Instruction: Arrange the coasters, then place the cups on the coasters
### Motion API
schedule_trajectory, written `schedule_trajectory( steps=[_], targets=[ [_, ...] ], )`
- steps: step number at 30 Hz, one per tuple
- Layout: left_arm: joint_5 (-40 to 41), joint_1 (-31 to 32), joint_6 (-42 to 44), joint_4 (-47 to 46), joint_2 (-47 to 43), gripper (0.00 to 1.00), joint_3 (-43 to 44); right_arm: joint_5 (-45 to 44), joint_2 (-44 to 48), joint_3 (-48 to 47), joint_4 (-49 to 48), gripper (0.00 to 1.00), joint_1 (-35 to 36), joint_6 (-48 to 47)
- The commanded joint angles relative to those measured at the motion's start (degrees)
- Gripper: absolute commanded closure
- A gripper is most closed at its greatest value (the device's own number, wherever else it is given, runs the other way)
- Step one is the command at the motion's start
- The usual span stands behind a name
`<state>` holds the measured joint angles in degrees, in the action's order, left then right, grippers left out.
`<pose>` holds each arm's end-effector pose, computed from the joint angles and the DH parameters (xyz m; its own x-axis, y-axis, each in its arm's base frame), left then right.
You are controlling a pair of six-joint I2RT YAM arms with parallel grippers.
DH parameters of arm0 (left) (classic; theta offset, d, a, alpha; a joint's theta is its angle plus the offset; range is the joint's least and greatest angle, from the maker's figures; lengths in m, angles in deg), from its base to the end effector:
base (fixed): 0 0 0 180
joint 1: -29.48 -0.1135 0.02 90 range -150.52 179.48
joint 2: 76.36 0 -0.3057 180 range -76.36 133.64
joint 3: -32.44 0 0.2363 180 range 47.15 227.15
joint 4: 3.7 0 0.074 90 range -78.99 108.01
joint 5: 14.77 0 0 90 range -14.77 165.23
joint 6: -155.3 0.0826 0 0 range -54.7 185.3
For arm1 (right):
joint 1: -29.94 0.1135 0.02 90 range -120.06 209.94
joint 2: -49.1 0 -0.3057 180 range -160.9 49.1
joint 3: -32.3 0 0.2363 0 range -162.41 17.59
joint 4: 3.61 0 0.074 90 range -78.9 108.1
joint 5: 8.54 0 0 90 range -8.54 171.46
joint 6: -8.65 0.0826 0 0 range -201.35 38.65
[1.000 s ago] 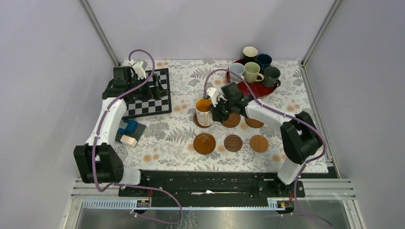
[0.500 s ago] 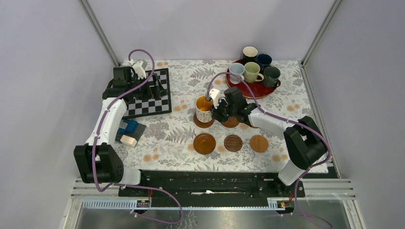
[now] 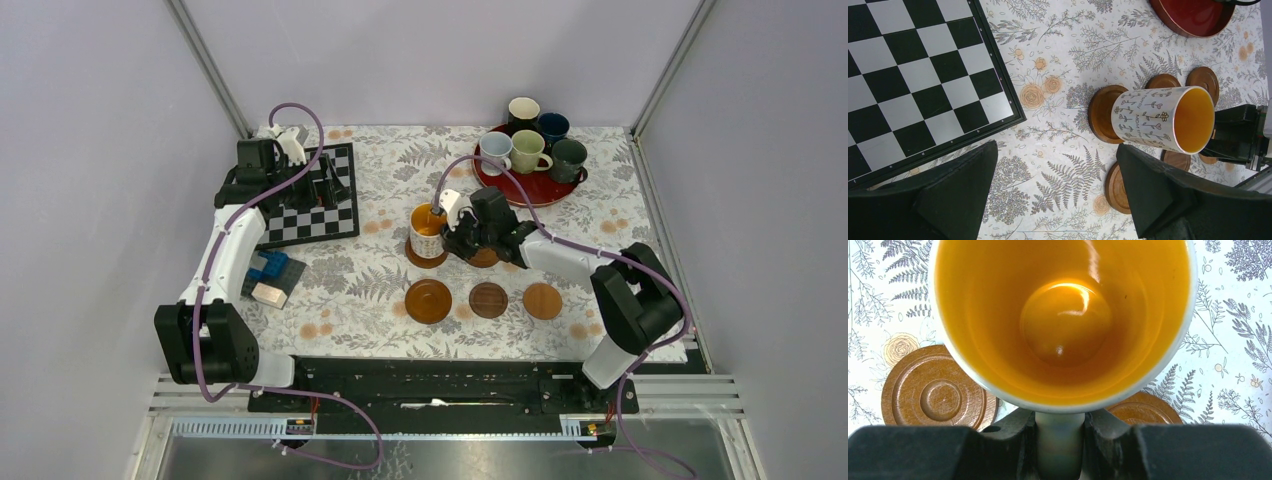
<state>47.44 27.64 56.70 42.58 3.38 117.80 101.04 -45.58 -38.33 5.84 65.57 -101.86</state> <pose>0.3134 -0.0285 0.3416 -0.6925 -0.1546 -0.7046 0.2241 0.8824 -0.4138 0.2987 0.2481 0.2381 -0.1483 -0.5124 -0.8458 -0.8840 0.4521 -0.1189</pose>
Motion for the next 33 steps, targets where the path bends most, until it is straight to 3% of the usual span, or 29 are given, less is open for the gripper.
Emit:
schedule_trajectory(
  steps=[1,17,26,33],
  targets=[
    [-0.8,-0.2,0.5,-2.0,-1.7,0.01,-0.6,2.0,1.0,-1.6,-10.1,1.00,0.7,-0.1],
    [-0.9,-0.2,1.6,-1.3,-1.9,0.01,-0.3,2.0,-2.0,-1.7,-10.7,1.00,0.8,0.2],
    [-1.2,-0.2,1.5,-1.3,-1.3,0.01,-0.2,2.7,-3.4,-2.6,-10.0,0.91,0.8,0.5],
    [-1.2,-0.3,1.6,-1.1,-1.0,0.01,0.2,3.3,-3.9,-2.6,-8.7,0.76,0.8,0.4]
  ],
)
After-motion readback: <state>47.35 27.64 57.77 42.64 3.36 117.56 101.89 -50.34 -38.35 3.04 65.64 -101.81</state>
